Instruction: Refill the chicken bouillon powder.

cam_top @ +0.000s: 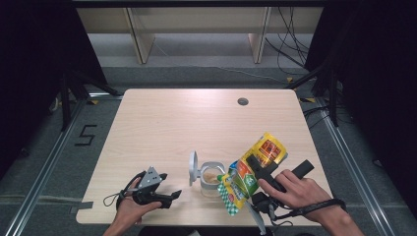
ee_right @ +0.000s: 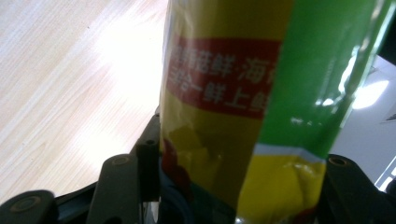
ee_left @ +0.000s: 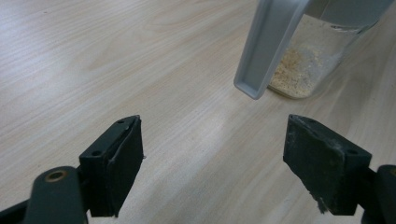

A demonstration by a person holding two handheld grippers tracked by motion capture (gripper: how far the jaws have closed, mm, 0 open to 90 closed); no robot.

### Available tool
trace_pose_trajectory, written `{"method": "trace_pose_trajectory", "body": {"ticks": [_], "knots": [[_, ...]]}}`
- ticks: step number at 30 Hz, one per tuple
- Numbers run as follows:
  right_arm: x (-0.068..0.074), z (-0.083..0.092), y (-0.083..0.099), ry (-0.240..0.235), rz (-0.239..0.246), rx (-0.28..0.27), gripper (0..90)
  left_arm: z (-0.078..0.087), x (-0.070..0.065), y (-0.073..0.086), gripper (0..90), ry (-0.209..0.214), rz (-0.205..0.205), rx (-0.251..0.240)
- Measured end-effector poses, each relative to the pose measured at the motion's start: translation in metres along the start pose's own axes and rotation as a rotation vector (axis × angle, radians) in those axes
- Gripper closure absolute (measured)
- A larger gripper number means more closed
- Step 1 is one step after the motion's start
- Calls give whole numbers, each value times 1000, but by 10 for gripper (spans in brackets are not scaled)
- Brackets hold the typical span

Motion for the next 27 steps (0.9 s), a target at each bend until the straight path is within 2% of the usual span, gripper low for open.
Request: {"method": "trace_pose_trajectory", "body": {"ticks": [2,3,5,7,8,20,21,25,26,27], "knots": [[-1,-1,-1,-10,4,-9,480,0,0,0,198,0,0,0],[-1,-1,-2,0,7,-6,480,0,-1,0,198,-4,19,7],[-1,-2,-2,2,6,-7,480,0,-1,0,198,-8,13,11],[-2,-3,-3,-9,6,-15,481,-1,-2,0,198,-3,23,1],[-2,-4,-2,-3,4,-11,482,0,0,0,198,0,-1,0],[-5,-5,-1,5,5,-7,484,0,0,0,198,1,0,1],[-9,-6,1,10,66,-4,485,0,0,0,198,1,0,1],[-11,-6,0,15,71,-8,485,0,0,0,198,1,0,1],[-12,-7,-1,18,76,-10,485,0,-1,0,198,-4,21,9],[-14,-8,-2,14,87,-10,485,0,-1,0,198,-4,21,9]]}}
Point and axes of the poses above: each handheld gripper's, and its own axes: z roughly backward along the jaws, y roughly out of its underside, x roughly to its left, the point moved 1 cm from there along -z, roughly forward along the jaws, and after that the axes turned 13 degrees about -y, right-handed, at the moved point
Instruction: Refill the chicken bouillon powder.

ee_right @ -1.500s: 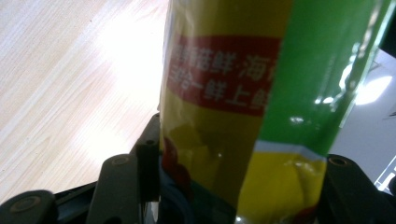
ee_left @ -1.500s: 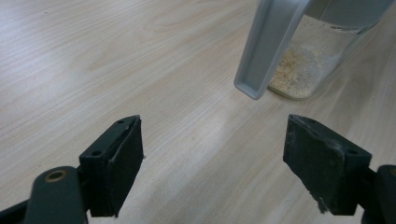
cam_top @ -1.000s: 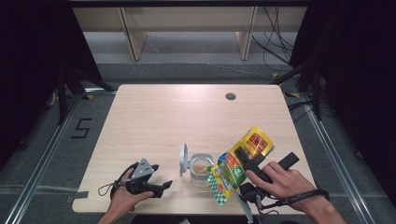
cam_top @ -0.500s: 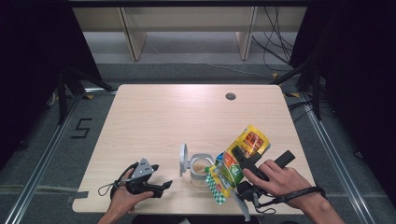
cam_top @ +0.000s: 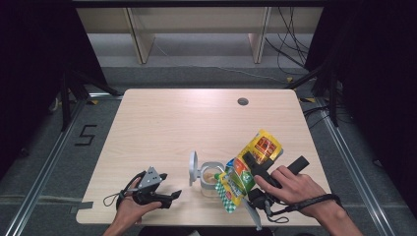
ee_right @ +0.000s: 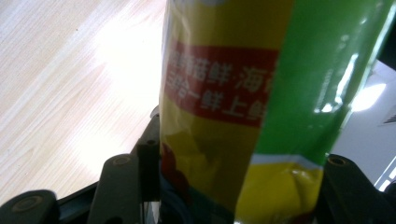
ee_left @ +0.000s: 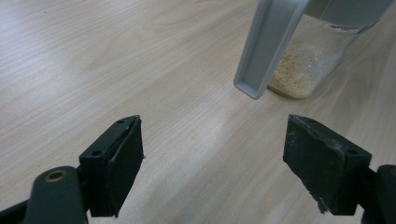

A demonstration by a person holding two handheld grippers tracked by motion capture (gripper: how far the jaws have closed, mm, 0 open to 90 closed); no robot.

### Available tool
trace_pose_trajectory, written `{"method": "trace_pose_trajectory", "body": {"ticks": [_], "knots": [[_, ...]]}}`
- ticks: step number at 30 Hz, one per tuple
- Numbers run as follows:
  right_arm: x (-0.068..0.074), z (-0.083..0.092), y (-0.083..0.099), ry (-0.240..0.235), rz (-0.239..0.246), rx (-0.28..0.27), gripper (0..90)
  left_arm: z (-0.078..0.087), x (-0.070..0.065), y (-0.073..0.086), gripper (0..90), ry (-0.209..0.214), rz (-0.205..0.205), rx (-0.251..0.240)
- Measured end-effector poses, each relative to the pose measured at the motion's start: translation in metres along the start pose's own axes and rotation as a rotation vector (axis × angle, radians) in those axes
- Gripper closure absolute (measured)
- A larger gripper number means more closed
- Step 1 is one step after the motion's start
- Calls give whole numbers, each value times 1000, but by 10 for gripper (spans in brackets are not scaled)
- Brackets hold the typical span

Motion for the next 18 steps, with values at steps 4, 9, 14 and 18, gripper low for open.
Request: {"method": "trace_pose_trajectory", "body": {"ticks": [4,9,14,18], "knots": [[0,-2,-1,5,-14,-6,485,0,1,-1,198,6,-21,-8],[-2,-7,-2,1,5,-7,485,0,1,0,198,5,-23,-5],[-2,-13,-1,-16,-3,-17,486,1,4,-1,198,4,-44,8],[-3,-16,-2,-42,-7,-19,486,1,4,-1,198,-1,-39,5]]}}
Point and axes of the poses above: each handheld gripper's, and its own axes: z roughly backward along the jaws, y roughly out of its underside, x roughly to its left, the point moved 1 cm from there along -z, roughly forward along the jaws, and after that the axes turned 13 degrees about -y, right-handed, at the moved point
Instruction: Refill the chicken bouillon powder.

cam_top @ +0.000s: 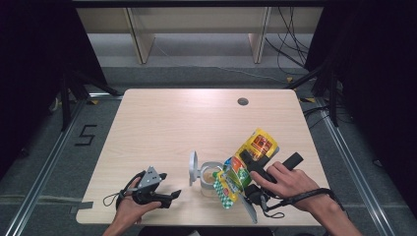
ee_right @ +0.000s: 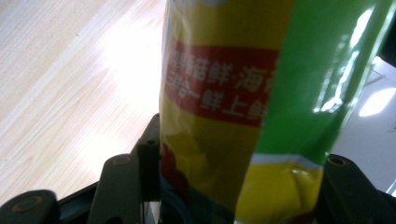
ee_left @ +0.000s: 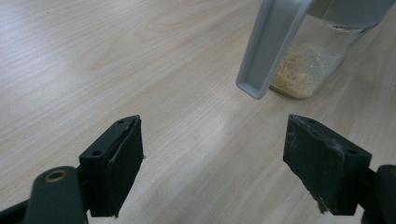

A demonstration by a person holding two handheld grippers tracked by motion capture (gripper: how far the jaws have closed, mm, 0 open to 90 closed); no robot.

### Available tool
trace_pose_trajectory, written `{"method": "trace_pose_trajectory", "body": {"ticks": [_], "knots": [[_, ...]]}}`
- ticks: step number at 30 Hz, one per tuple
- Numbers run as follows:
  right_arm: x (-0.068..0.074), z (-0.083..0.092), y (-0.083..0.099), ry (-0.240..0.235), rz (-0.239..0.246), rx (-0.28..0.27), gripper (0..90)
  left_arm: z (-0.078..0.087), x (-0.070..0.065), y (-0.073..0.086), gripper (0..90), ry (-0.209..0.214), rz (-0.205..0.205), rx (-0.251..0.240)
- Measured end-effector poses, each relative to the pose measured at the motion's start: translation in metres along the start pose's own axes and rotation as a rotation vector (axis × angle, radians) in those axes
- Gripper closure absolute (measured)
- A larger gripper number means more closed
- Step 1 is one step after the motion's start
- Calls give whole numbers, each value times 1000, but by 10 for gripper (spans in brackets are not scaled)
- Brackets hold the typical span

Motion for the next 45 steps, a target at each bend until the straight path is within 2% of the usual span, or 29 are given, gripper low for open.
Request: {"method": "trace_pose_trajectory", "body": {"ticks": [1,2,4,5,8,9,10,13,15,16,17,18,22,23,25,26,29,30,31,33,34,36,37,38,40,41,42,43,45], "knots": [[-1,-1,0,-9,3,-5,486,0,0,0,198,-1,-1,0],[-1,-3,-1,-7,-22,-5,486,0,1,0,198,-5,-16,2],[-2,-3,-1,-14,-24,-6,486,0,1,0,198,-5,-16,2],[-4,-5,-1,-14,-24,-6,486,0,0,0,198,2,-2,-5],[-7,-7,-2,-13,-14,-6,486,-1,0,0,198,4,1,-7],[-6,-8,-3,-18,-35,-7,486,-1,0,0,198,5,1,-7],[-10,-8,-4,-24,-4,-10,486,0,1,0,198,-6,-18,9],[-12,-9,-4,-19,0,-10,486,0,2,0,198,5,-17,9],[-13,-9,-5,-24,2,-13,486,1,1,0,198,4,-12,7],[-12,-9,-6,-31,-28,-15,486,0,0,0,198,9,3,-1],[-14,-10,-6,-34,0,-19,486,0,-1,0,198,11,13,-1],[-14,-10,-7,-22,1,-17,486,1,-1,0,198,11,14,0],[-13,-10,-6,-23,-3,-19,486,0,-2,0,198,13,28,3],[-11,-10,-6,-20,-29,-15,486,0,0,0,198,8,-1,2],[-11,-11,-6,-39,-30,-18,486,0,0,0,198,10,-1,2],[-12,-11,-4,-29,-7,-16,487,-1,-1,0,198,5,16,-14],[-11,-11,-4,-29,-8,-16,487,-1,-2,0,198,6,15,-14],[-9,-11,-3,-41,-24,-10,486,-1,-2,0,198,6,16,-14],[-10,-11,-3,-32,-7,-10,487,-1,-2,0,198,2,16,-13],[-9,-11,-2,-31,-10,-9,487,-1,-2,0,198,5,17,-14],[-7,-10,-2,-41,-29,-7,487,0,-1,0,198,1,6,-9],[-5,-10,-1,-37,-40,-4,487,-1,-2,0,198,6,16,-15],[-4,-9,1,-40,-41,1,487,-1,0,0,198,4,2,-6],[-4,-9,1,-41,-38,1,487,-1,-2,0,198,2,15,-13],[-3,-8,2,-49,-43,-4,487,-1,-2,0,198,7,15,-14],[-4,-8,3,-39,-21,-1,487,-1,-2,0,198,1,15,-14],[-1,-5,4,-33,-44,7,487,0,1,0,198,0,-8,-1],[-1,-5,4,-33,-44,7,487,0,1,0,198,0,-8,-1],[-3,-4,5,-45,-14,5,488,-1,-2,0,198,6,15,-14]]}}
Point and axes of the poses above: each handheld gripper's, and its own axes: z roughly backward along the jaws, y roughly out of its underside, x roughly to its left, the point moved 1 cm from there along -z, roughly forward along the jaws, and after that the axes turned 13 degrees about -y, right-handed, at the moved point
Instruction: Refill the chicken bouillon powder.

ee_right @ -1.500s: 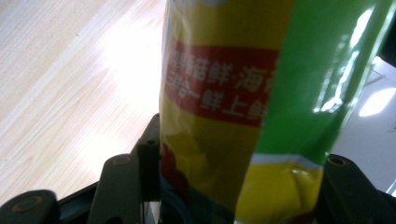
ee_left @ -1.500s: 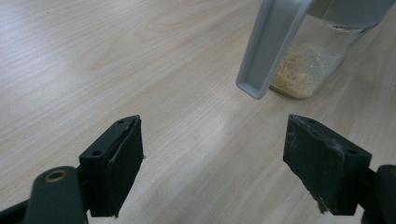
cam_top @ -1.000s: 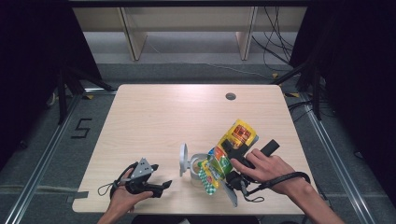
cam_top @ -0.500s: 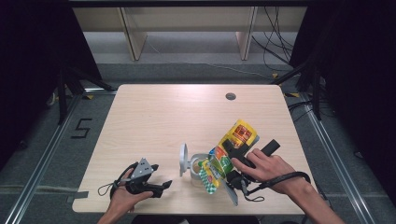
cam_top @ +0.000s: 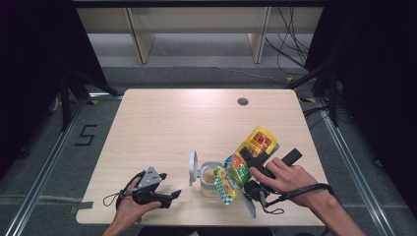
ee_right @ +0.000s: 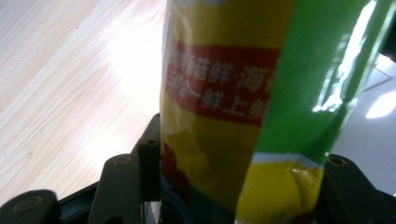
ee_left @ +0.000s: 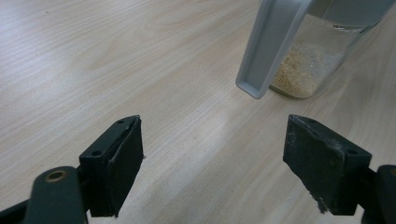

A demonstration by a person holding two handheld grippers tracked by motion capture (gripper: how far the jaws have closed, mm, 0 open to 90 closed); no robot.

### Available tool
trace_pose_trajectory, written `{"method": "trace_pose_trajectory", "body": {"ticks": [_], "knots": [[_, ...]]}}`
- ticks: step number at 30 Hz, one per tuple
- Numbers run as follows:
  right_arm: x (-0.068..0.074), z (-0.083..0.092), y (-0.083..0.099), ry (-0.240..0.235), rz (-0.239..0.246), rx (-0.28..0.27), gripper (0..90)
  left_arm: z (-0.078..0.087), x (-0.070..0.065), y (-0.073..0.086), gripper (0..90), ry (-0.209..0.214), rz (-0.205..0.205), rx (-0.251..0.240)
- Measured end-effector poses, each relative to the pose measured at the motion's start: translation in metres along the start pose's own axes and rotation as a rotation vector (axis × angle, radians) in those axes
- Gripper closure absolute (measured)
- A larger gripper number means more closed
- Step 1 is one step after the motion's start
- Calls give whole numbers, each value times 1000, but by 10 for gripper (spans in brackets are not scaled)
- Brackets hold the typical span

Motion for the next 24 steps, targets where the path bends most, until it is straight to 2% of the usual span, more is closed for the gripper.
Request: {"method": "trace_pose_trajectory", "body": {"ticks": [1,2,4,5,6,8,10,11,12,13,14,15,16,17,18,19,20,21,22,23,24], "knots": [[3,2,0,0,-30,5,487,0,1,0,198,-1,-15,8],[2,3,0,11,-7,4,487,1,3,0,198,-13,-29,23],[2,5,0,13,1,5,487,1,1,0,198,-2,-12,8],[4,7,0,3,-29,3,488,2,3,0,198,-3,-38,26],[4,7,0,3,-29,3,488,2,3,0,198,-3,-38,26],[4,10,1,17,3,6,488,1,2,0,198,-10,-28,16],[5,11,0,18,-16,8,488,1,1,0,198,-1,-14,9],[6,11,0,16,-25,11,488,1,3,0,198,-10,-33,16],[7,12,1,14,-27,11,488,1,3,0,198,-14,-30,24],[5,12,1,4,4,5,488,1,3,0,198,-14,-31,25],[8,13,1,-6,-32,9,488,1,3,0,198,-11,-29,16],[7,13,2,11,-9,10,489,1,2,0,198,-8,-20,12],[8,14,1,15,-27,8,489,2,3,0,198,-3,-34,25],[8,15,1,23,-27,10,490,1,2,0,198,-8,-12,15],[8,15,1,23,-27,10,490,1,2,0,198,-8,-12,15],[7,16,2,24,-2,9,489,1,1,0,198,-5,-12,9],[8,17,1,30,-18,9,490,1,3,0,198,-11,-28,16],[7,20,2,26,0,9,491,1,3,0,198,-12,-32,15],[7,20,2,26,0,9,491,1,3,0,198,-10,-25,21],[8,20,2,47,-19,7,502,1,2,0,198,-7,-21,20],[7,21,3,28,2,10,508,1,2,0,198,-8,-14,16]]}}
Point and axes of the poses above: each handheld gripper's, and its own axes: z roughly backward along the jaws, y roughly out of its underside, x roughly to its left, the point moved 1 cm from there along -z, roughly forward along the jaws, and after that the axes turned 13 degrees about -y, right-handed, at the moved point
